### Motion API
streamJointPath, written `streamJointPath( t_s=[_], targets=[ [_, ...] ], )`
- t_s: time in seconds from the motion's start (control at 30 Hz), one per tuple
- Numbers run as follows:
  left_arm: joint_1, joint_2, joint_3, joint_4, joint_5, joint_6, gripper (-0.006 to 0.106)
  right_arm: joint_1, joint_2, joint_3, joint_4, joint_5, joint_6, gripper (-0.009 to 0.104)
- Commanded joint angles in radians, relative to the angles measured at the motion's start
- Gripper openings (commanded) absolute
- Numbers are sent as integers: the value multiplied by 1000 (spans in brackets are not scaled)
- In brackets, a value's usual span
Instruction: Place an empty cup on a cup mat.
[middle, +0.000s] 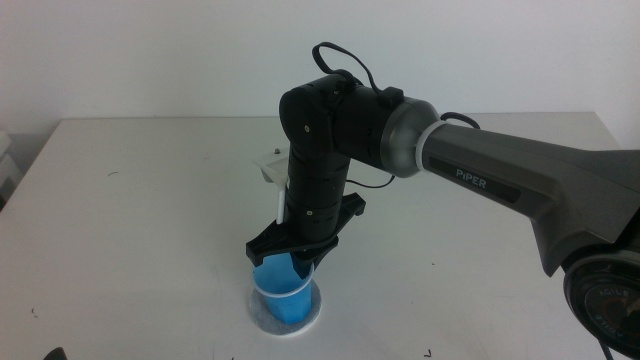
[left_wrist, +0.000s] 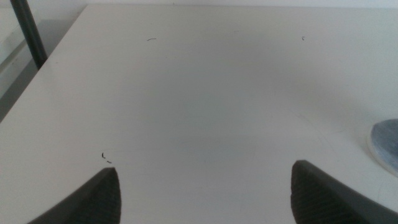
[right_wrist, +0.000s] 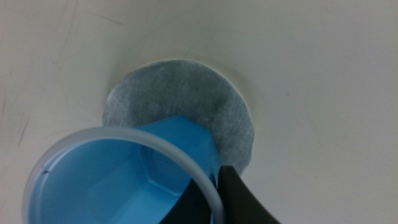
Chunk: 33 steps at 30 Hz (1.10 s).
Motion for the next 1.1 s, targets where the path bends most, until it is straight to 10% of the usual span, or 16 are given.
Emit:
streamJointPath(
  t_s=[0.0, 0.43, 1.07],
  targets=[
    [1, -13, -6, 0, -68, -11, 105, 2, -61, -26, -1, 46, -10, -1],
    [1, -13, -6, 0, -68, -11, 105, 2, -61, -26, -1, 27, -46, 3],
    [1, -13, -6, 0, -68, -11, 105, -42, -215, -62, -6, 59, -61, 58]
  ],
)
